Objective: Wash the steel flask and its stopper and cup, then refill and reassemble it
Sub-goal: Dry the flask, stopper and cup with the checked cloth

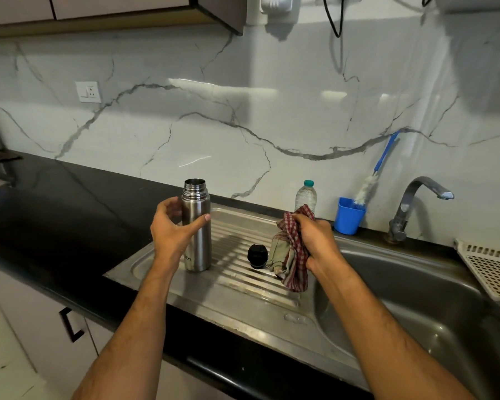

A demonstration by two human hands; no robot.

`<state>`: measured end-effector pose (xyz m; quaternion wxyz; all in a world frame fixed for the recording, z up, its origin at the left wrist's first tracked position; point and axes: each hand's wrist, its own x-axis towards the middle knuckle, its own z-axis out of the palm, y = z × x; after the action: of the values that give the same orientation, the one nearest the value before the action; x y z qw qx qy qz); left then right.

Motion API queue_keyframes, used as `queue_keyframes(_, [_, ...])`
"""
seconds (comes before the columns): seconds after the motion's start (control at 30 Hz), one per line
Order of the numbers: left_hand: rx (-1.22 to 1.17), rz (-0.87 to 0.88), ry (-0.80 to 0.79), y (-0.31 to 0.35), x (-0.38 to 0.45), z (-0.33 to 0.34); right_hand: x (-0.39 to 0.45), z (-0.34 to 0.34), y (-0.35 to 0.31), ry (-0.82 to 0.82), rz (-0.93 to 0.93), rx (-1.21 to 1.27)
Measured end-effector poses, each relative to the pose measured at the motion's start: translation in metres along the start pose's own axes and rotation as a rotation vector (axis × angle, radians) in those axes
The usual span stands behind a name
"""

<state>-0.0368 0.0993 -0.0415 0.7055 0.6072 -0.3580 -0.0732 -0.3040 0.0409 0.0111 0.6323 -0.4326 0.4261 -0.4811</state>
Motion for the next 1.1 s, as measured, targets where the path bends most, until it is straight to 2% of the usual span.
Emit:
queue_keyframes(0.3, [-0.003,0.061,0.040,0.023,-0.040,-0.009,-0.018,-0.017,-0.013,-0.019,-0.004,0.021])
queue_keyframes(0.57, [-0.026,0.063,-0.147,0.030,-0.068,0.044,-0.020,-0.049,-0.022,0.026,-0.018,0.053])
queue_keyframes(0.83, [0.123,-0.009,-0.318,0.001,-0.075,0.107,-0.008,-0.082,-0.031,0.112,-0.061,0.077])
queue_keyframes(1.1, [0.337,-0.114,-0.428,-0.032,-0.066,0.125,0.009,-0.099,-0.028,0.129,-0.073,0.045])
